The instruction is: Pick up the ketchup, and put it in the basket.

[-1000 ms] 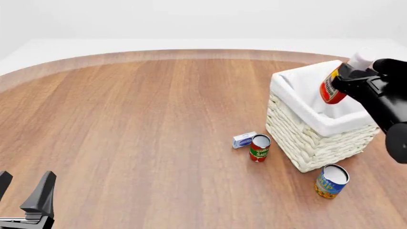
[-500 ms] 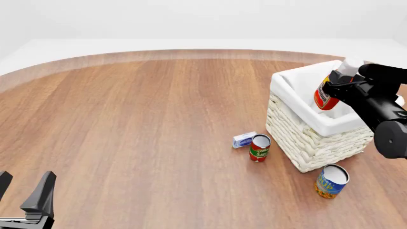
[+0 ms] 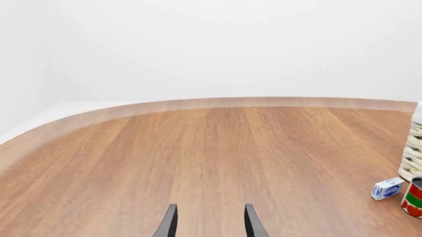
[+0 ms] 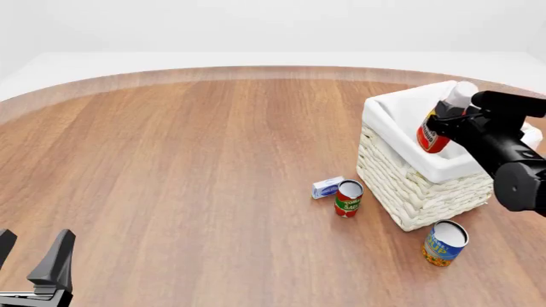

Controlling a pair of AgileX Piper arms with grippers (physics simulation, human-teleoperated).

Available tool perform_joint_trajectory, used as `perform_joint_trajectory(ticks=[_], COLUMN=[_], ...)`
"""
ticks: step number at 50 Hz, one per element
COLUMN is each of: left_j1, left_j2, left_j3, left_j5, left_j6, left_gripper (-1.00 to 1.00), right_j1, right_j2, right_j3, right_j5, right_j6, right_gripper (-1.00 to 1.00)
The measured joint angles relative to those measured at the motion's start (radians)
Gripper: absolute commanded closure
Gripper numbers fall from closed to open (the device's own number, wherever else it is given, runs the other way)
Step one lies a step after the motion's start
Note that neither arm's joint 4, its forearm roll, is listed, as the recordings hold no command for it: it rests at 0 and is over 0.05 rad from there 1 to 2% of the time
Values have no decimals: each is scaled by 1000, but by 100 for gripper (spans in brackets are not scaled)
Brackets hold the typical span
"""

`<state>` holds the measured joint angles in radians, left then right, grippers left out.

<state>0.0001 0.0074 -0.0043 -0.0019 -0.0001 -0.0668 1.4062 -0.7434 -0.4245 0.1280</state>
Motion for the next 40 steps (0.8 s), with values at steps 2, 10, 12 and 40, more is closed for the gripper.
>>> perform_joint_trajectory(ticks=[2,10,12,40], left_j1=[0,0,0,0], left_j2=[0,0,0,0], left_j3=[0,0,0,0], left_j5=[0,0,0,0], left_j6=[0,0,0,0], left_gripper=[-100,-100,-100,-100], right_j1=[0,0,0,7], right_j2=[3,15,18,36], right_j3=[0,0,0,-9], right_j5=[-1,-5,-6,-14], right_j6=[0,1,2,30], right_gripper=[100,100,100,-100])
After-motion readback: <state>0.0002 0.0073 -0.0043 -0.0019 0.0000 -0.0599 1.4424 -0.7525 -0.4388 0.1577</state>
